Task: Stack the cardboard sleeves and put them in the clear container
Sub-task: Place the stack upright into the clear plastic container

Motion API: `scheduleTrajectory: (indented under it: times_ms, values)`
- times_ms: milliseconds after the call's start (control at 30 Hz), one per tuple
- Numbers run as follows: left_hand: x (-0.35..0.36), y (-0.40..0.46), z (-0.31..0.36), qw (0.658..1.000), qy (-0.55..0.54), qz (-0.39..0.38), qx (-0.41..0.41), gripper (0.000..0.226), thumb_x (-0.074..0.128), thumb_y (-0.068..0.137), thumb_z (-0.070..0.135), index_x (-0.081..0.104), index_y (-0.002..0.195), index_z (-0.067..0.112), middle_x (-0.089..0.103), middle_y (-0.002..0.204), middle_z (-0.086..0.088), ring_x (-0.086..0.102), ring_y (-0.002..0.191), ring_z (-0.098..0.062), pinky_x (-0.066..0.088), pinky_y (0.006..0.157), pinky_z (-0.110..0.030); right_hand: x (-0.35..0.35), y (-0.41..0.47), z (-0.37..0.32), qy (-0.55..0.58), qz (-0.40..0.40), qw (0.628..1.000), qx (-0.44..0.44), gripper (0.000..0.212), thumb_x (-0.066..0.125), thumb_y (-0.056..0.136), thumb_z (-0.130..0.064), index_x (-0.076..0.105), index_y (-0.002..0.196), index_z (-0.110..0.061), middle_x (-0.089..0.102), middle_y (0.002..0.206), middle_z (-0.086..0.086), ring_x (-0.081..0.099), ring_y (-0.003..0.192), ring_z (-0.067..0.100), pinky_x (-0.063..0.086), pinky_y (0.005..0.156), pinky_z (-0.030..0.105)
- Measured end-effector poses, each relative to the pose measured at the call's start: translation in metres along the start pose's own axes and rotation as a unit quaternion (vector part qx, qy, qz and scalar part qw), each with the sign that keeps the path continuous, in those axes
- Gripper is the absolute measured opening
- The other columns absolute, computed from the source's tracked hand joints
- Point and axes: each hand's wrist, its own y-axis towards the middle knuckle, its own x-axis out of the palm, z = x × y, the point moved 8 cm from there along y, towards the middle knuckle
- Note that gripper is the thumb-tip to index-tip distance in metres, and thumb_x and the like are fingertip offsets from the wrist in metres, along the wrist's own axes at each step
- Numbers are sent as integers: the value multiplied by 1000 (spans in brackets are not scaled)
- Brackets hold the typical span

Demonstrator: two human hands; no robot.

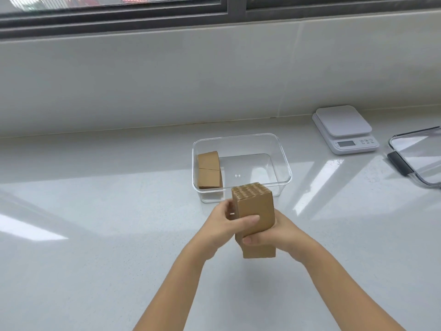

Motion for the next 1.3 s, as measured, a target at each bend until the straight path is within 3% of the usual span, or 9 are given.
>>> scheduleTrajectory:
  times_ms: [233, 400, 467, 533, 600, 700, 867, 1133, 1300]
  values:
    - [-2, 6, 0, 998, 13, 39, -47, 67, 82, 52, 38, 63, 111, 14, 71, 106, -6, 70, 95, -18, 57, 83, -34, 2, 5, -14, -13, -24, 999, 33, 42, 73, 61, -14, 70, 102, -23, 74, 87, -4, 71, 86, 14, 54, 76, 28]
    - [-12, 8, 8, 995, -52, 65, -61, 60, 82, 53, 29, 65, 106, 7, 74, 100, -10, 72, 86, -19, 59, 80, -39, -9, 10, -18, -60, -4, 995, 76, 72, 83, 60, -37, 45, 121, -24, 69, 109, 0, 69, 96, 13, 56, 82, 31]
    - [-18, 9, 11, 992, -88, 72, -62, 55, 79, 57, 26, 66, 106, 5, 73, 96, -9, 72, 80, -16, 57, 80, -41, -18, 17, -30, -112, -3, 991, 77, 51, 72, 77, -40, 46, 116, -23, 68, 103, 2, 69, 90, 13, 57, 76, 30]
    - [-27, 10, 12, 987, -119, 85, -67, 50, 78, 59, 23, 67, 104, 5, 73, 93, -6, 71, 74, -12, 56, 81, -44, -42, 30, -49, -126, 90, 988, 18, 23, 61, 86, -36, 57, 102, -19, 68, 92, 7, 68, 80, 20, 57, 79, 43]
    - [-36, 10, 12, 983, -137, 98, -72, 40, 80, 64, 17, 67, 101, 7, 73, 91, -4, 71, 72, -10, 56, 80, -42, -84, 36, -63, -154, 273, 948, -52, 18, 59, 88, -33, 61, 94, -16, 66, 89, 8, 64, 78, 26, 53, 76, 41]
    - [-46, 12, 11, 978, -157, 115, -73, 34, 79, 70, 11, 66, 101, 7, 73, 91, -5, 71, 75, -12, 60, 70, -35, -124, 45, -69, -202, 426, 878, -79, 29, 51, 93, -22, 52, 117, -5, 60, 114, 12, 57, 100, 27, 46, 88, 36]
    - [-50, 16, 9, 974, -171, 125, -77, 37, 79, 70, 11, 65, 103, 5, 73, 90, -5, 71, 75, -12, 60, 65, -31, -140, 80, -54, -176, 442, 879, -30, 41, 36, 98, -27, 38, 133, -4, 50, 137, 16, 48, 123, 33, 38, 100, 41]
    - [-51, 19, 10, 973, -173, 132, -76, 23, 74, 75, 10, 65, 96, 8, 73, 84, -1, 71, 71, -9, 60, 64, -30, -134, 94, -52, -269, 396, 878, 20, 30, 29, 93, -9, 53, 112, -6, 63, 110, 21, 57, 97, 40, 48, 82, 43]
    - [-47, 16, 17, 975, -176, 121, -64, 43, 80, 61, 16, 64, 100, 6, 74, 81, 0, 72, 73, -10, 58, 62, -29, -127, 81, -43, -275, 406, 871, 30, 32, 27, 94, -6, 51, 115, -5, 63, 110, 22, 57, 97, 40, 48, 81, 43]
